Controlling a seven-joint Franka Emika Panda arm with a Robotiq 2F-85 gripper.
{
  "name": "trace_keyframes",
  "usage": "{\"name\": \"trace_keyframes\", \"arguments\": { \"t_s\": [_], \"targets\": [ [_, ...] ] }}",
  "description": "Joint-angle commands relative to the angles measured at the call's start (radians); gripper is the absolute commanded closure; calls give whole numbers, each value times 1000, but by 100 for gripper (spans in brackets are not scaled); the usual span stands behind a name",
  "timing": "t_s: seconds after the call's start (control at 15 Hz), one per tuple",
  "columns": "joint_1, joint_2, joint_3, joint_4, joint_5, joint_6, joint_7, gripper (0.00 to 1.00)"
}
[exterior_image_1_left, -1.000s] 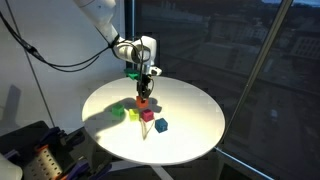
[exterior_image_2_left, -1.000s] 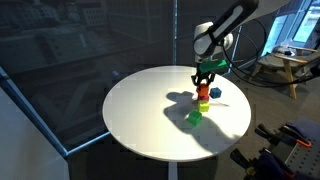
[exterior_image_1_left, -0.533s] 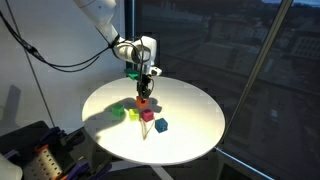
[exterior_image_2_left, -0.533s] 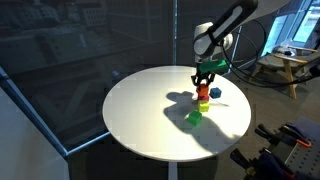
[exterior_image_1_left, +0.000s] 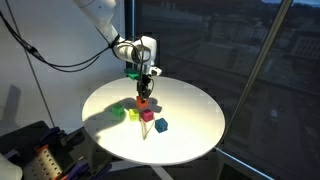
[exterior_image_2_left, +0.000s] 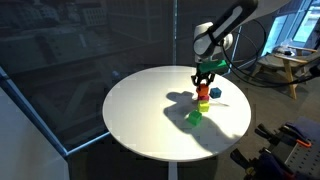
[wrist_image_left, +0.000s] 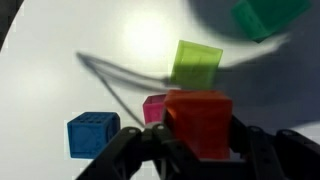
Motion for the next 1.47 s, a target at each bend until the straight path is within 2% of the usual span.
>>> {"name": "trace_keyframes", "arguments": {
  "t_s": [0.0,0.73,1.4],
  "targets": [
    [2,1,-3,2,2,-2,-2,75],
    [-1,-37,-14,-33,0,9,0,75],
    [-33,-81,-4,-98,20,16,-61,75]
  ]
}}
